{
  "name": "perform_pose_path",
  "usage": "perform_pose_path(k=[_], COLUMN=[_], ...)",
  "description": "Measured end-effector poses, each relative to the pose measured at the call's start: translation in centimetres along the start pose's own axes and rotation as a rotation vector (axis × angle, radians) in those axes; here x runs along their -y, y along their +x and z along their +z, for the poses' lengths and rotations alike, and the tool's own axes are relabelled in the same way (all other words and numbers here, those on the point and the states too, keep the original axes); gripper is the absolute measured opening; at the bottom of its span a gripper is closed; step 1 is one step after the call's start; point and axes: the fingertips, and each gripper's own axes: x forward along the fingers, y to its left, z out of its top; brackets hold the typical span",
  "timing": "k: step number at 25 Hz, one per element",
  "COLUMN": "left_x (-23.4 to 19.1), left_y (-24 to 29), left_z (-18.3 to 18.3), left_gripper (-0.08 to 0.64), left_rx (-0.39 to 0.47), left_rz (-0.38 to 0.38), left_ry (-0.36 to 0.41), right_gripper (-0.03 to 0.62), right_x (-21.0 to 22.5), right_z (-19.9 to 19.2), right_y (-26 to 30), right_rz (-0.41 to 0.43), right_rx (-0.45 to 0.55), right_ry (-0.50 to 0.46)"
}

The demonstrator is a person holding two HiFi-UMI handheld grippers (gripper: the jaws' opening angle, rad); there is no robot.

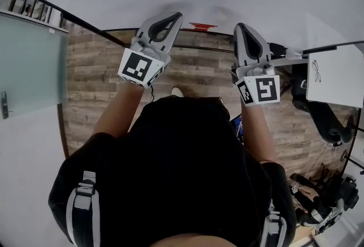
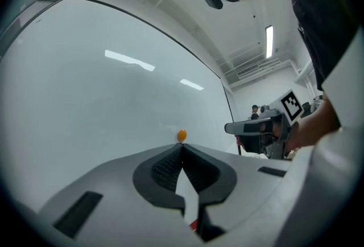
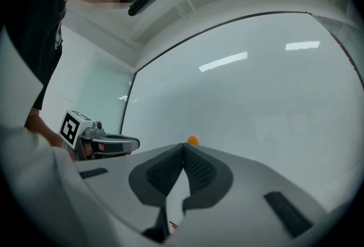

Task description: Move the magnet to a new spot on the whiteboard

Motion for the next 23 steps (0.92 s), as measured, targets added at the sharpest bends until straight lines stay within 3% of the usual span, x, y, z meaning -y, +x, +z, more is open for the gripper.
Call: perform_pose_path(k=[23], left_x=[1.0], left_y=[-2.2], left_z=[-0.6], left_gripper=[0.003], left_rx=[-0.01], left_rz=[0.0], left_ry=[0.003], right_gripper=[0.0], right_x=[-1.5], right_z=[-1.7], right_y=[-1.6], right_rz=[0.0], right_rx=[-0.015], right_ry=[0.005])
